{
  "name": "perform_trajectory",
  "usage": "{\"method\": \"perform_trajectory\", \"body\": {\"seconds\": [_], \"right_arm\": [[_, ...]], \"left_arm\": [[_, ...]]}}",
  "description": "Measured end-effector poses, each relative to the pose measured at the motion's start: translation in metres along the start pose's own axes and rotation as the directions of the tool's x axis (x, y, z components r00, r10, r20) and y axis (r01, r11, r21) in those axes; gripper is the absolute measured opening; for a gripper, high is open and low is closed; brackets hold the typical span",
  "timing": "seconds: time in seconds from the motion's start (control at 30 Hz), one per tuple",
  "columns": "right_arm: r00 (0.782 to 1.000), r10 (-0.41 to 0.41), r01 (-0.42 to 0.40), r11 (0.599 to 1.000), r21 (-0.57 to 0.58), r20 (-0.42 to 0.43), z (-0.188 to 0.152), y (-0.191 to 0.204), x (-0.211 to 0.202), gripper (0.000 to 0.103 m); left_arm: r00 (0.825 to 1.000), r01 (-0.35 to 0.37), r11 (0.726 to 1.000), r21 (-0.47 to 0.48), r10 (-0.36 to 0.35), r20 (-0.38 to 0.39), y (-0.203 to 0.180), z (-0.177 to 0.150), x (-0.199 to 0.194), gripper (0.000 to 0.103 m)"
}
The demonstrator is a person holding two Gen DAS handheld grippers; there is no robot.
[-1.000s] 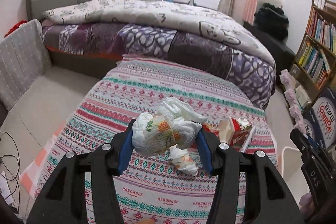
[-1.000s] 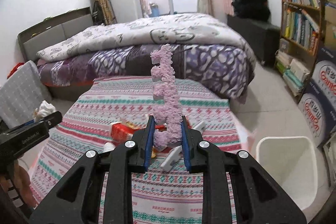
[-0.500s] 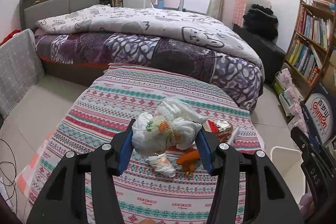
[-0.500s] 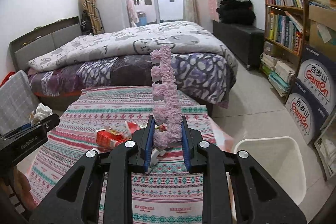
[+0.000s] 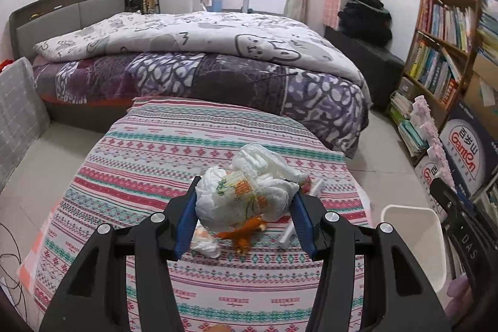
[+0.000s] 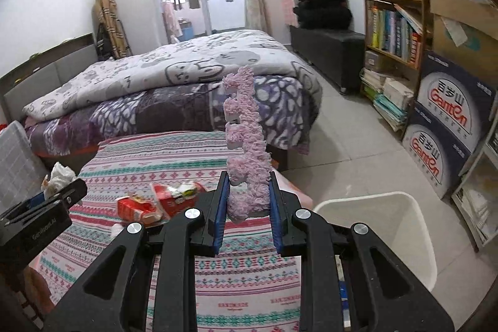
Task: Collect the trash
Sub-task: 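Carry the pink foam strip to the wastebasket and open the right tool while the left tool holds the diaper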
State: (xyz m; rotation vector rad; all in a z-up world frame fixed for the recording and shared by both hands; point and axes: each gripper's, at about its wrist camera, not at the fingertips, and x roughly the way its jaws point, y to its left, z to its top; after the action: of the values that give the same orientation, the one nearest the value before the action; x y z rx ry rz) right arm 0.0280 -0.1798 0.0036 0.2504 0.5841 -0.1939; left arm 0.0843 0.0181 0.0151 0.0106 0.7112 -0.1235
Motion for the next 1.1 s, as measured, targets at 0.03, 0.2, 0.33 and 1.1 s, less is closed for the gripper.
{"method": "perform_trajectory", "body": {"seconds": [0.03, 0.2, 0.33, 1.1], "right_arm": [[1.0, -0.011, 0.011, 1.0, 0.016, -0.004, 0.001, -0.006, 0.0, 0.023], [0.998, -0.063, 0.064, 0.995, 0.075, -0.013, 0.003, -0.031, 0.0, 0.023], [0.994, -0.103, 0.106, 0.985, 0.133, -0.028, 0.005, -0.055, 0.0, 0.023], [0.966, -0.23, 0.257, 0.872, 0.416, -0.115, -0.002, -0.171, -0.018, 0.061]], "left_arm": [[1.0, 0.003, 1.0, 0.007, -0.003, -0.001, -0.004, -0.001, 0.001, 0.053], [1.0, 0.018, 0.999, 0.036, -0.018, -0.006, -0.022, -0.004, 0.003, 0.053], [0.999, 0.035, 0.998, 0.054, -0.034, -0.012, -0.035, -0.005, 0.003, 0.053], [0.988, 0.155, 0.963, 0.221, -0.148, -0.045, -0.128, -0.028, -0.004, 0.053]]}}
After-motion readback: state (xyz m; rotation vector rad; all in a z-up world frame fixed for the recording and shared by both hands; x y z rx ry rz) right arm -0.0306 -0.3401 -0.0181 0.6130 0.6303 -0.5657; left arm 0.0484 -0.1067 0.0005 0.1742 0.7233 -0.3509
